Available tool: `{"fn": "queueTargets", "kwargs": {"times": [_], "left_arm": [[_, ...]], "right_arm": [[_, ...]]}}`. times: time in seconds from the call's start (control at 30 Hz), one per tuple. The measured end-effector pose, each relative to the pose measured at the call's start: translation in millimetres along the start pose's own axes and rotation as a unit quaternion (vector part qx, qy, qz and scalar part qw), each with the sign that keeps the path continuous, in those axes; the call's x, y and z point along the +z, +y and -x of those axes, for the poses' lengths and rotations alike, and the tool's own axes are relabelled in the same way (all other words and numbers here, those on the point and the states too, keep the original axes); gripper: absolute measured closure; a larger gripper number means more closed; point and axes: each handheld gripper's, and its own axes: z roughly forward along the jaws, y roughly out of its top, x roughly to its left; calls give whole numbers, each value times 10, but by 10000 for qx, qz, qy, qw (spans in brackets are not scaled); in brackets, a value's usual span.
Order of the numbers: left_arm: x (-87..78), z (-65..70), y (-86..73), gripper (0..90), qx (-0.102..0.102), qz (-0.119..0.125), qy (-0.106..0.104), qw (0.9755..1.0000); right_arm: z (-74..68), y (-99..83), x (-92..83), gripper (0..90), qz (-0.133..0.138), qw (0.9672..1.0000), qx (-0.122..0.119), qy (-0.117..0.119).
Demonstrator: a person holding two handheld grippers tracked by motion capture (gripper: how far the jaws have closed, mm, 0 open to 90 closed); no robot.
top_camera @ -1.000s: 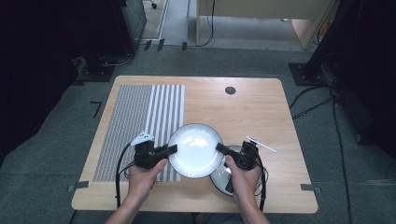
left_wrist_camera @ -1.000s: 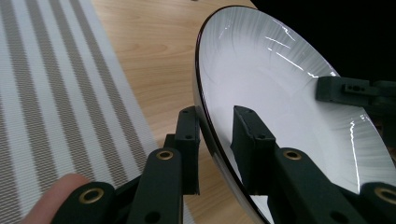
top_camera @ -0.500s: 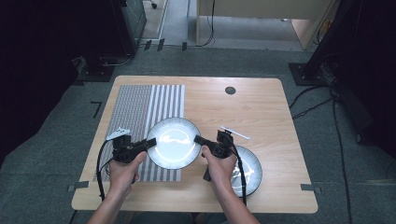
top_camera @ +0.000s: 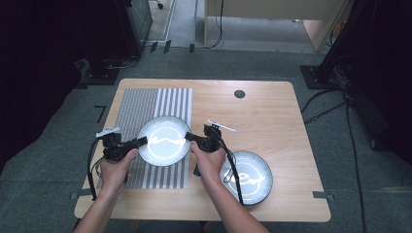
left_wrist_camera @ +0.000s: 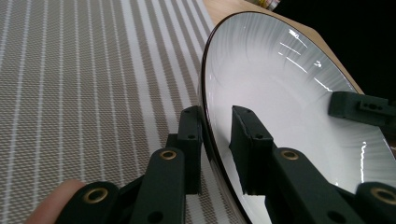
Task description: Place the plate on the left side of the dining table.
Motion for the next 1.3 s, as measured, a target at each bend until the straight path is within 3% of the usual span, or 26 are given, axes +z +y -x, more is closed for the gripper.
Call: {"fn": "queueTargets", "kwargs": {"times": [0.27,0.77,1.07,1.3], "left_arm": [[1,-291,126,762,-210,70,207,9995],[167,-615,279,759,-396,-11,522,9978],[297,-744,348,761,-462,-169,716,9962],[420,-857,373,759,-577,-310,794,9947]], "right_arm": [[-161,20,344,852,-55,10000,-25,-54],[-248,97,795,852,-60,9998,-137,-134],[-190,95,996,852,-127,9997,85,-165],[-154,114,1151,852,-203,9993,93,-289]]}}
